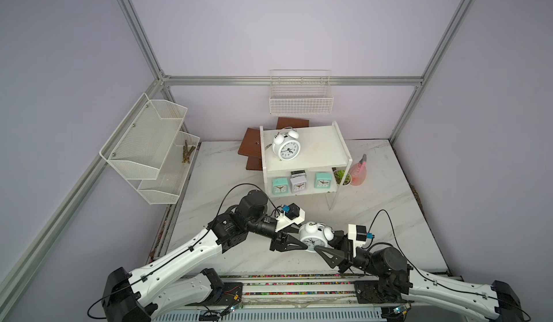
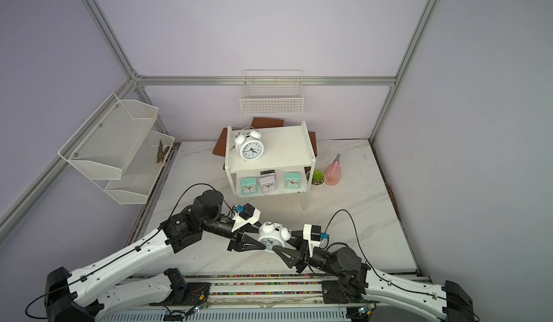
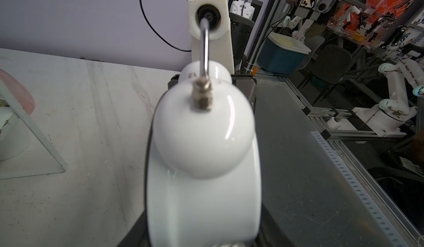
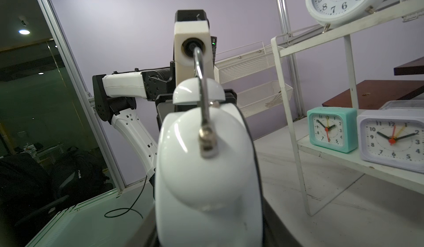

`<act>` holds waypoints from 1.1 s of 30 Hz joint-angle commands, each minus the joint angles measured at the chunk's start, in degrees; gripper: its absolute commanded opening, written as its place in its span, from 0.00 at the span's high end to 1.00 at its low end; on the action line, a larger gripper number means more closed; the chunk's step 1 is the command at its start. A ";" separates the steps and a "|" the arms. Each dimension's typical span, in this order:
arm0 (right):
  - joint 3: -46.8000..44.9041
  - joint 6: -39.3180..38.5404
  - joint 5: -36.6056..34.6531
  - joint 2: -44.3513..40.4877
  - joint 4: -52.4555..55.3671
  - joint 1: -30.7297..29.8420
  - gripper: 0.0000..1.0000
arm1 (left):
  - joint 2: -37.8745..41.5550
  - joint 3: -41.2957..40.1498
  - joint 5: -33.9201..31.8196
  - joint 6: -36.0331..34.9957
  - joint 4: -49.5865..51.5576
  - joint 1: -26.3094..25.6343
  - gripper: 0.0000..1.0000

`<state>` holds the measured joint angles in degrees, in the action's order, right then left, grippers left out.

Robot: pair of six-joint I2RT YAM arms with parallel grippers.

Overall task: Place the alarm clocks on the shelf by style
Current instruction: Pick up the alarm from the center of the board.

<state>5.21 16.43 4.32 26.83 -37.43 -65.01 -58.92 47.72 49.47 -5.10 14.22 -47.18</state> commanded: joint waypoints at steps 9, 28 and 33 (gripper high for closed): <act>7.85 16.06 -20.73 -4.06 23.17 0.27 0.07 | 2.61 -1.96 -22.69 -0.09 -4.92 0.14 0.89; 26.74 28.67 -31.21 21.02 29.34 -5.04 0.01 | 3.17 -3.22 -31.53 -3.41 -6.57 -0.84 0.90; 28.14 28.91 -36.18 23.70 29.28 -7.43 0.00 | 3.19 -3.31 -32.14 -3.60 -6.57 -1.05 0.90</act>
<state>31.44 45.04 -28.27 49.63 -7.73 -70.94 -57.32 43.81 17.41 -7.70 12.84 -47.70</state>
